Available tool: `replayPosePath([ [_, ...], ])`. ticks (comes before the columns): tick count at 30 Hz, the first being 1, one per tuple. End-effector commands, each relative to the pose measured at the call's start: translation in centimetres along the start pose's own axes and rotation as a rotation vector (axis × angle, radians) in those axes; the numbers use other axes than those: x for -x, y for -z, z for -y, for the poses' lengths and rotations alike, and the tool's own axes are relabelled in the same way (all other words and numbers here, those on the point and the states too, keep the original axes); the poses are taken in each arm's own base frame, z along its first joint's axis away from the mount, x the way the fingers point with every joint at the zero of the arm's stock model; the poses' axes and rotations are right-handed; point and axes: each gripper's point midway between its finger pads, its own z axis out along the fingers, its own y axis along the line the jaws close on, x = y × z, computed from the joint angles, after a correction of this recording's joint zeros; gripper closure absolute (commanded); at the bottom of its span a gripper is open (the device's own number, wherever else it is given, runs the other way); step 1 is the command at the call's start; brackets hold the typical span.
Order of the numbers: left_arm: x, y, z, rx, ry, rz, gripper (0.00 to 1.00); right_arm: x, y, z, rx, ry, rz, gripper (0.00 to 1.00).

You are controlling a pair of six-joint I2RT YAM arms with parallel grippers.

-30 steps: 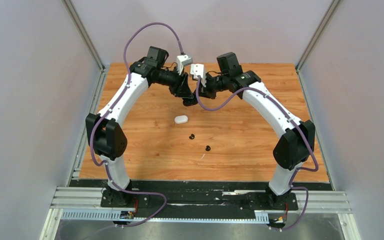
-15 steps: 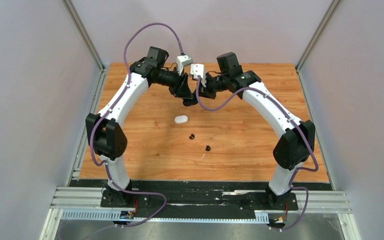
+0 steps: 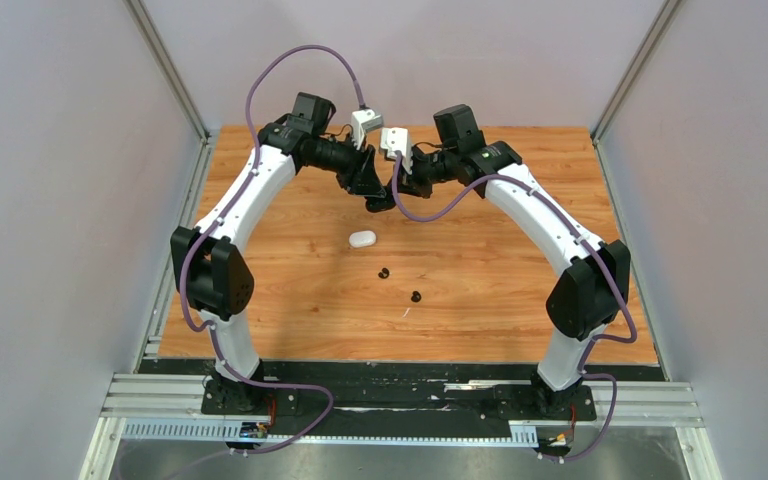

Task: Insert the wireless bluetooth earbuds into the charging case
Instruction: Pass from the right arm to the left

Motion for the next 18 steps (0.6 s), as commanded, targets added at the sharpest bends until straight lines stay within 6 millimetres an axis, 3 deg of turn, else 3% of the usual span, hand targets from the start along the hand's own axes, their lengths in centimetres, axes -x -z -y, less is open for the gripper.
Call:
replayPosePath([
  [1, 2.89, 2.10, 1.53, 0.016, -0.072, 0.073, 0.50, 1.50, -0.01, 0.12, 0.007, 0.036, 0.049, 1.00],
  [10, 2.73, 2.27, 1.52, 0.022, -0.082, 0.067, 0.41, 1.31, -0.16, 0.10, 0.006, 0.031, 0.043, 1.00],
  [18, 2.35, 2.20, 1.23, 0.031, -0.084, 0.053, 0.47, 1.45, -0.13, 0.18, 0.005, 0.033, 0.046, 1.00],
])
